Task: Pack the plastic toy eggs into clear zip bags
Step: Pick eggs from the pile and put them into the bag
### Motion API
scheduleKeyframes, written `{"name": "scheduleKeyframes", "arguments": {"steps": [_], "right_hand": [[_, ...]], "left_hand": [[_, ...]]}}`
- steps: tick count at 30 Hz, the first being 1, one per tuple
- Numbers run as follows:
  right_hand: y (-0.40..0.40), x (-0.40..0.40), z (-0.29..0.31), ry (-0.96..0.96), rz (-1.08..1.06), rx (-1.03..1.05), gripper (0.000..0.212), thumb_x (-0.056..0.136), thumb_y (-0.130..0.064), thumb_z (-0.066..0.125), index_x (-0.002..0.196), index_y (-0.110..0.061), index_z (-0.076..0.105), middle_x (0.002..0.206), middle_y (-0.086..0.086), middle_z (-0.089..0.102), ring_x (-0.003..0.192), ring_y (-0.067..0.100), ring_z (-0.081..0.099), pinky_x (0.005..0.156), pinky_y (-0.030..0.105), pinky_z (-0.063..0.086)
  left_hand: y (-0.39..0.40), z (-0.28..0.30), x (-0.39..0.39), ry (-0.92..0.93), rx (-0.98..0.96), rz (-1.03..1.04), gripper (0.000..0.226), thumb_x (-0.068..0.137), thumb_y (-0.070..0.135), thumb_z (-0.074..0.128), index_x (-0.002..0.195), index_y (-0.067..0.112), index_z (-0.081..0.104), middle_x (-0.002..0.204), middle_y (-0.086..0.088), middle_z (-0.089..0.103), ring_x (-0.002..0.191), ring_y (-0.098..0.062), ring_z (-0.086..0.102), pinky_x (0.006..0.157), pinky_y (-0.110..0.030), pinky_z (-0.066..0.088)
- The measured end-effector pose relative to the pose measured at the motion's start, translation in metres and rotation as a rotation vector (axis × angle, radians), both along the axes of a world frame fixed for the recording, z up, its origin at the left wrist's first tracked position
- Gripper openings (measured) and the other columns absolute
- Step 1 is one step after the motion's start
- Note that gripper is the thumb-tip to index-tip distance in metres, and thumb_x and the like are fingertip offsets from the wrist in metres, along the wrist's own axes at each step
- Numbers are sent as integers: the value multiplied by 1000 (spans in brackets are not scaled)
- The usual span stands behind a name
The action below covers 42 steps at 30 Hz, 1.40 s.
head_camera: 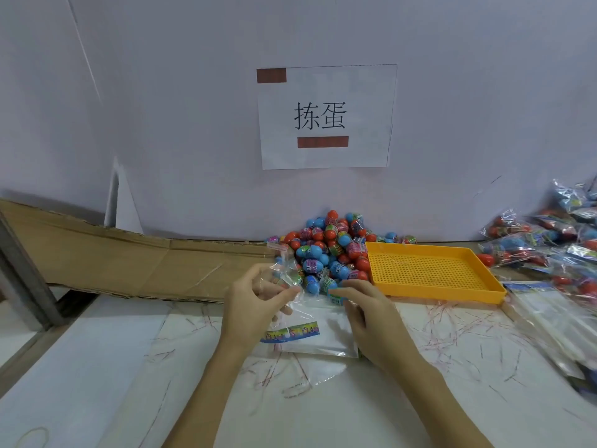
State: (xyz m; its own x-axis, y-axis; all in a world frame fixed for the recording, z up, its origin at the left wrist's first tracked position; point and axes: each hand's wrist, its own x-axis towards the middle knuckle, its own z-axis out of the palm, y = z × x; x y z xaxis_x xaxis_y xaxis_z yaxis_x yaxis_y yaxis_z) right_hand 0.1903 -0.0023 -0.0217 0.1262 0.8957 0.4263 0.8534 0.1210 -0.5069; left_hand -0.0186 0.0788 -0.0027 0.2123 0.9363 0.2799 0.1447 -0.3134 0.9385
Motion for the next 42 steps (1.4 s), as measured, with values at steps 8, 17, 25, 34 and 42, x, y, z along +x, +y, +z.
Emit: {"name": "scheduleKeyframes", "arguments": {"steps": [8, 17, 25, 34, 42], "right_hand": [[16, -3, -4, 64, -115, -7, 24, 91, -20, 75, 105, -21, 56, 103, -8, 52, 95, 14, 51, 76, 16, 41], [-5, -13, 28, 760, 70, 268, 24, 89, -25, 74, 113, -27, 72, 106, -14, 73, 100, 11, 71, 83, 25, 60], [-6, -21, 26, 605, 187, 230, 33, 91, -16, 74, 121, -30, 72, 110, -5, 66, 94, 17, 68, 77, 29, 59], [-5, -26, 19, 522, 162, 197, 14, 91, -20, 75, 105, -23, 74, 101, -16, 71, 98, 6, 69, 75, 25, 60], [-6, -31, 14, 387, 199, 186, 18, 97, -17, 68, 110, -28, 69, 99, -22, 71, 96, 8, 69, 70, 22, 56]], "left_hand": [[-3, 0, 1, 16, -159, -160, 47, 73, 34, 88, 111, 18, 65, 84, -3, 80, 67, -23, 76, 51, -26, 55], [-10, -5, 10, 162, -66, -309, 49, 75, 35, 93, 114, 45, 65, 84, 1, 78, 67, -19, 76, 55, -21, 53], [-17, -4, 15, 268, 71, -323, 69, 76, 39, 91, 135, 38, 58, 90, 14, 76, 66, -10, 72, 60, -11, 47], [-19, 0, 14, 165, 161, -246, 44, 84, 35, 85, 124, 35, 69, 97, 19, 73, 79, -7, 69, 62, -15, 49], [-18, -3, 15, 182, 204, -273, 31, 90, 27, 80, 119, 33, 71, 103, 19, 74, 94, -6, 72, 76, -15, 55]]}}
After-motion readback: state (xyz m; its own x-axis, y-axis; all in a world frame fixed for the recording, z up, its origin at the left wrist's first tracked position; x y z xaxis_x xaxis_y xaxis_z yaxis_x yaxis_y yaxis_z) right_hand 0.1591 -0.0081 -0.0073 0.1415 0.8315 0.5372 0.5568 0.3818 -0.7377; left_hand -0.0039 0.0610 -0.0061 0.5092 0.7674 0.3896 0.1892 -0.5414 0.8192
